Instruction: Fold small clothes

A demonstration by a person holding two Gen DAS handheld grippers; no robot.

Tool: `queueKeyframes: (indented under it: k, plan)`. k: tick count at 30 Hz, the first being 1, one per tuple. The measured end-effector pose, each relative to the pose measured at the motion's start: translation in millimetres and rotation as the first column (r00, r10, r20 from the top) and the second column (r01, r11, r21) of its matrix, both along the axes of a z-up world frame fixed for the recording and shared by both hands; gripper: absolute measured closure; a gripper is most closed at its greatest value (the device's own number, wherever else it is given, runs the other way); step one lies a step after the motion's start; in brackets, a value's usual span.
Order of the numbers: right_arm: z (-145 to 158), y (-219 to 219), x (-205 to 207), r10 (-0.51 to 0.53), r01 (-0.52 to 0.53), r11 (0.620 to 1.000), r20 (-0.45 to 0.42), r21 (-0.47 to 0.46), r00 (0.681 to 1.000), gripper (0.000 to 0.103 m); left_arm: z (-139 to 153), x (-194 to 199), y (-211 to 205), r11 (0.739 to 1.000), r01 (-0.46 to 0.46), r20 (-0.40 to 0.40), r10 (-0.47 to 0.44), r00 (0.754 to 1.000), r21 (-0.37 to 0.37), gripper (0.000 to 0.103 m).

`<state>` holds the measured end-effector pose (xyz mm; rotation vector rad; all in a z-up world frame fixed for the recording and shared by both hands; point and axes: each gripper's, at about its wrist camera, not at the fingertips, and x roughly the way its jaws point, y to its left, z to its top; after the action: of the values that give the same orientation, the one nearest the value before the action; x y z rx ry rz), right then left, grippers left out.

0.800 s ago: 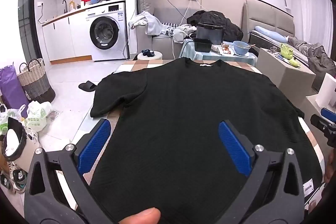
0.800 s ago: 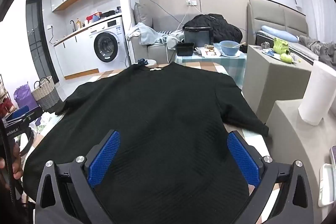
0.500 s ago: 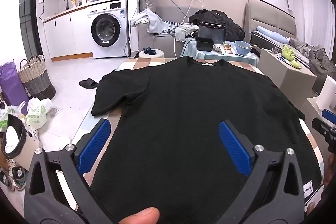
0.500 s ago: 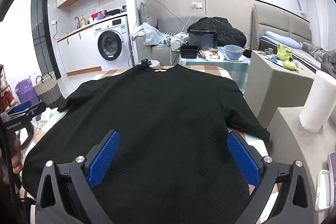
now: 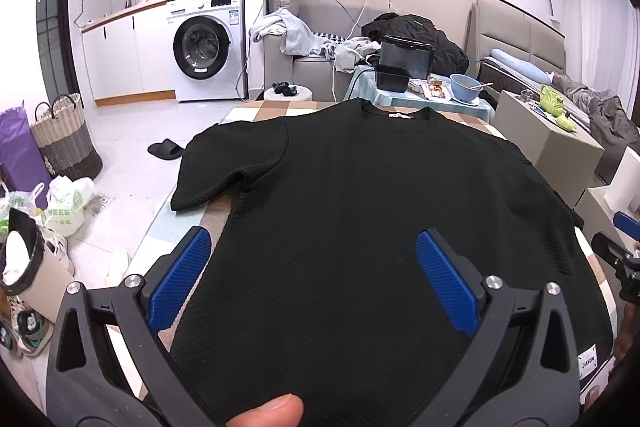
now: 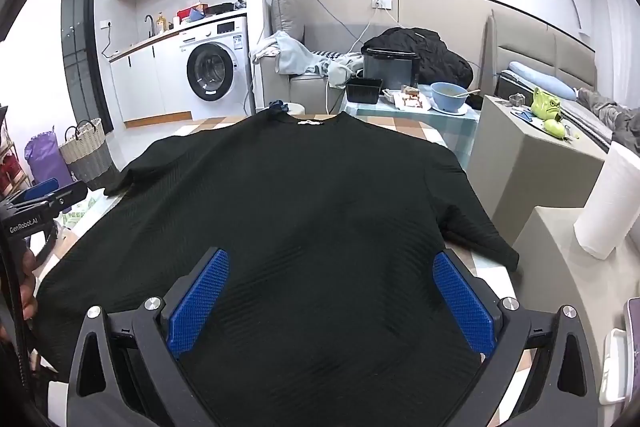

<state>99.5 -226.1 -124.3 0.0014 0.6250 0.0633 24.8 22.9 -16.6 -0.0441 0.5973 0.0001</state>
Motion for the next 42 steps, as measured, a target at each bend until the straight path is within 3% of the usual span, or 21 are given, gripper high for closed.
queueKeyframes:
  k: [15,42]
  plan:
    - [-6.1,-18.9,9.6,-0.044,0.047,0.996,-0.049,0.07,0.998,0.0,-14.4,10.1,-4.9,0.999,0.013,-0.043,-0.011,0.999,0.039,0.001]
    - [-14.8,-15.0,11.2,-0.045,0.05,0.996,-0.067,0.069,0.997,0.0,-12.5,7.4,3.5,1.0,0.007,-0.031,-0.007,0.999,0.018,0.001]
